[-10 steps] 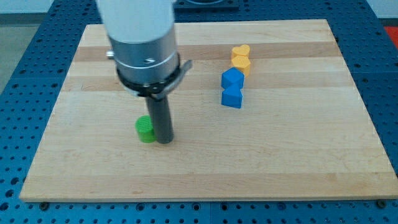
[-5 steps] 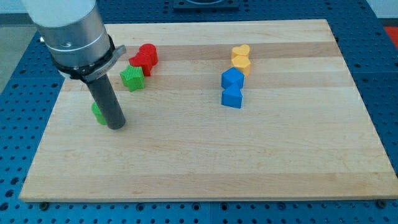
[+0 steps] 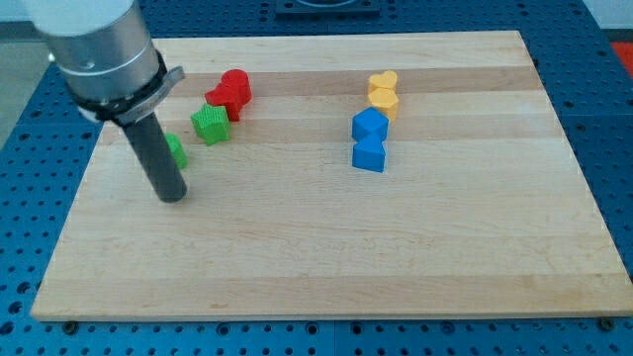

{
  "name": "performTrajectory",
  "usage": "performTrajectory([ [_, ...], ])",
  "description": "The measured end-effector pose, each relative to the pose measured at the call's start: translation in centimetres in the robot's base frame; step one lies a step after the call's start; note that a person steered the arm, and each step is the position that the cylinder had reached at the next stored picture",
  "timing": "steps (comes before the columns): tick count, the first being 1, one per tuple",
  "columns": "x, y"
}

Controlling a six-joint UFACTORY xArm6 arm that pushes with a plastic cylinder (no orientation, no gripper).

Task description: Place the green circle below the green star

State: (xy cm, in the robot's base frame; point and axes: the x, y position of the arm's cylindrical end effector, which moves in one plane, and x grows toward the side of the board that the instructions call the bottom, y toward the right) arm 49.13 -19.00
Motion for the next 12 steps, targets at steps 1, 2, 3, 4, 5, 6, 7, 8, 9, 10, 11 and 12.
performTrajectory([
  [1, 0.1, -5.0],
  [2, -3.2, -6.1],
  [3, -5.0, -4.7],
  [4, -5.2, -0.4],
  [5, -5.2, 1.7],
  [6, -3.7, 1.2],
  [7, -3.9, -2.6],
  [8, -7.6, -4.8],
  [9, -11.5, -5.3],
  [10, -12.2, -4.2],
  [11, -10.9, -3.2],
  [12, -10.7, -1.8],
])
